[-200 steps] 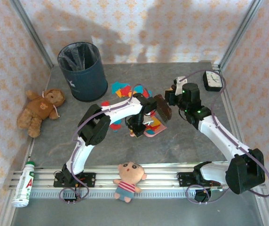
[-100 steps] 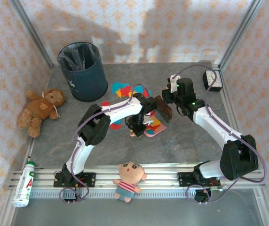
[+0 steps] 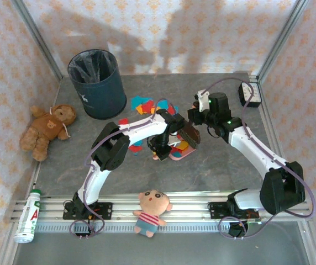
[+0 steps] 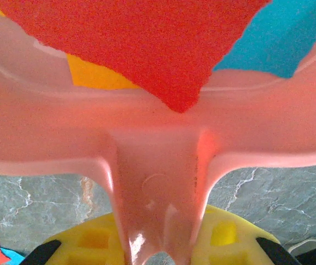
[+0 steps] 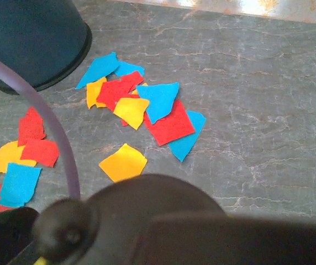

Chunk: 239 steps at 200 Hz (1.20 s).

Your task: Sweep away the paper scraps from the table

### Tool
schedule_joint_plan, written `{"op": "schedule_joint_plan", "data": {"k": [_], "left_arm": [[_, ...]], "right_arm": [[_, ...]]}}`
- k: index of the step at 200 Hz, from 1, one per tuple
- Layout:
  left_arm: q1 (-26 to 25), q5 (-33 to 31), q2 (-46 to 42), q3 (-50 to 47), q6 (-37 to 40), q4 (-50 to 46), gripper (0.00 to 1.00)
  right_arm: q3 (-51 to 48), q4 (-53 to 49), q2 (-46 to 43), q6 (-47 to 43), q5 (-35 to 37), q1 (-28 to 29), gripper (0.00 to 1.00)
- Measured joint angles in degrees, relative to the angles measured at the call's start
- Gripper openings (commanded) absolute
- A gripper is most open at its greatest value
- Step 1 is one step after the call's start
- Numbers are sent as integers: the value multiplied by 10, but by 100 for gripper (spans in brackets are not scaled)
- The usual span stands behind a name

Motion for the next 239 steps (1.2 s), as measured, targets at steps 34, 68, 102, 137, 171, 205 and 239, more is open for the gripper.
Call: {"op": "schedule_joint_plan", "data": {"k": [34, 68, 102, 137, 171, 205, 239], "left_arm": [[0, -1, 0, -2, 0, 2, 0], [0, -4, -9, -15, -2, 17, 0], [5, -4, -40, -40, -9, 35, 0], [20, -7, -83, -53, -14, 51, 0], [35, -21, -123, -52, -15, 54, 0], [53, -35, -149, -36, -14, 50, 0], [87, -48, -174, -3, -13, 34, 0]], "right_arm": [[-5, 0, -13, 17, 17, 0, 0], [-17, 12, -38, 35, 45, 1, 0], [-40, 18, -103, 49, 106, 1, 0], [-40, 21, -135, 56, 180, 1, 0], [-41, 9, -139, 56, 225, 1, 0], [-47, -7, -139, 56, 235, 1, 0], [-52, -23, -144, 56, 224, 1, 0]]}}
